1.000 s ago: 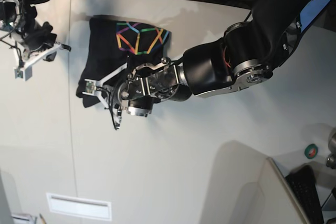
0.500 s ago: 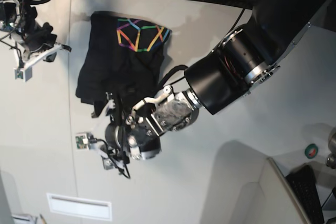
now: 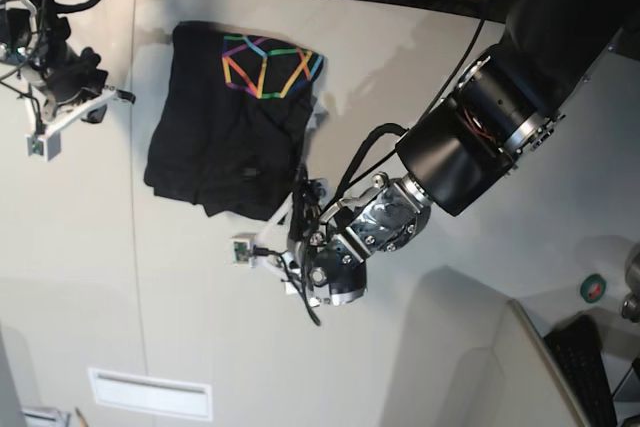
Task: Layout the t-shirt on the table in an organized manner, then fold the t-shirt properly
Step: 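Grasp the bundle edge with the left gripper and tuck it under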
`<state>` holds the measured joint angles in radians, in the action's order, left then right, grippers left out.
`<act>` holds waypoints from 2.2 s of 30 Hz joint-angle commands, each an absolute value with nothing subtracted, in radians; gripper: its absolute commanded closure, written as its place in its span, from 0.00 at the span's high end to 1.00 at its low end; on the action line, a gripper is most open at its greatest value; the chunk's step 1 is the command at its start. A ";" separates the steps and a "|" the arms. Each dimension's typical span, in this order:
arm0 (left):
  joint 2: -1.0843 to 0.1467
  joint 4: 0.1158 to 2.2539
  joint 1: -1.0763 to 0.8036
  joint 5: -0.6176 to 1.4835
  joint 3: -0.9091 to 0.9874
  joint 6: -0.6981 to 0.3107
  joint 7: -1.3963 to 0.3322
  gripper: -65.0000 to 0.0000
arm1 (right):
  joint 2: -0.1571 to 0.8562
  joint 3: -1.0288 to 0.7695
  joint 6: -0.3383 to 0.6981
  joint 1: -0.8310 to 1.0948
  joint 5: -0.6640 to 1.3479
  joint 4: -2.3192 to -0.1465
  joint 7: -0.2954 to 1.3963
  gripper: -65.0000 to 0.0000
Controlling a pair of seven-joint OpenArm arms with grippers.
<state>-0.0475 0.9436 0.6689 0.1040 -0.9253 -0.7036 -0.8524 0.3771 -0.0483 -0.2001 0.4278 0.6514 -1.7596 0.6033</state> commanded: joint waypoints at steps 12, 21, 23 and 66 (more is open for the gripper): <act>-0.027 0.958 0.659 0.108 -0.917 -0.698 -0.897 0.68 | 0.389 -0.054 -0.197 0.426 0.654 -1.773 0.587 0.00; 0.035 0.951 0.654 0.108 -0.918 -0.698 -0.895 0.67 | 0.389 -0.054 -0.197 0.426 0.654 -1.773 0.587 0.00; 0.039 0.949 0.654 0.108 -0.918 -0.698 -0.895 0.67 | 0.389 -0.054 -0.197 0.426 0.654 -1.773 0.587 0.00; 0.076 0.858 0.696 0.105 -0.974 -0.698 -0.901 0.00 | 0.389 -0.058 -0.197 0.427 0.654 -1.773 0.585 0.00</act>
<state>0.0620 0.8444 0.6735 0.1013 -0.9775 -0.6956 -0.9024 0.3767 -0.0483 -0.2005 0.4282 0.6518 -1.7592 0.6018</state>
